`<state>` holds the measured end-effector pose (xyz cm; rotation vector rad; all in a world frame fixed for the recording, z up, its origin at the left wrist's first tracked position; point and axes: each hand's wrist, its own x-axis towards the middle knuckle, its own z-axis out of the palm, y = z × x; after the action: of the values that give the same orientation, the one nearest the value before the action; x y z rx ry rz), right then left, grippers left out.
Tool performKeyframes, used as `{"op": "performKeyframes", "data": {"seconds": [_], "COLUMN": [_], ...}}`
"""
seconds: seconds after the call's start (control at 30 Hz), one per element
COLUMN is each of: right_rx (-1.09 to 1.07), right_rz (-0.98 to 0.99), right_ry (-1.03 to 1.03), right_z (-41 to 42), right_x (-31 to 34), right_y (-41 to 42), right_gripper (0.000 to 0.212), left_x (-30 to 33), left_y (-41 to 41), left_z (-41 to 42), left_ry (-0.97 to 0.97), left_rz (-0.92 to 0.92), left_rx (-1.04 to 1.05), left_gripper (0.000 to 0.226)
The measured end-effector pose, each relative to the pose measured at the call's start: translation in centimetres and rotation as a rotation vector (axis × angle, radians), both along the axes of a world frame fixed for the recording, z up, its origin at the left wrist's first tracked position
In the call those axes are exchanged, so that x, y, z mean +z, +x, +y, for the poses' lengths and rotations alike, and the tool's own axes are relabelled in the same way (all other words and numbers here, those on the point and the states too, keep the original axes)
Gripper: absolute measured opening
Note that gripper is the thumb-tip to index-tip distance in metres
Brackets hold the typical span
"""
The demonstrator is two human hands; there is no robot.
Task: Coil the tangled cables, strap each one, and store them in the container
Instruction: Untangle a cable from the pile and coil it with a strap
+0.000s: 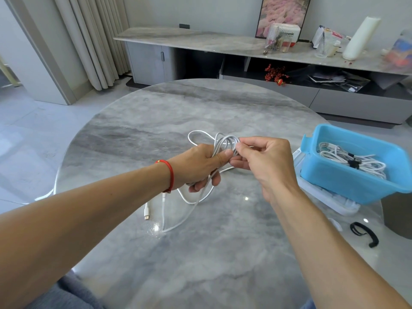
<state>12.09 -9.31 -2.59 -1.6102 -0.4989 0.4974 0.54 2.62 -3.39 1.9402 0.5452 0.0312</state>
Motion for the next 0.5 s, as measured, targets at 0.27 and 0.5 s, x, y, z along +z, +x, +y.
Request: {"op": "performKeyframes", "data": {"seconds": [0.27,0.5], "right_rx": [0.063,0.081], "right_rz": [-0.123,-0.187], "right_ry": [-0.007,-0.011], "right_z": [-0.7,0.1], "right_x": [0.8,1.0], "right_y": [0.3,-0.6], "right_gripper": [0.02,0.009], "left_x": [0.9,1.3], "left_y": [-0.3,0.3], "left_z": [0.3,1.1], "left_ry": [0.043,-0.263], "left_rz": [-0.011,-0.214], "left_rx": [-0.098,0.139], "left_gripper": [0.039,0.037]}}
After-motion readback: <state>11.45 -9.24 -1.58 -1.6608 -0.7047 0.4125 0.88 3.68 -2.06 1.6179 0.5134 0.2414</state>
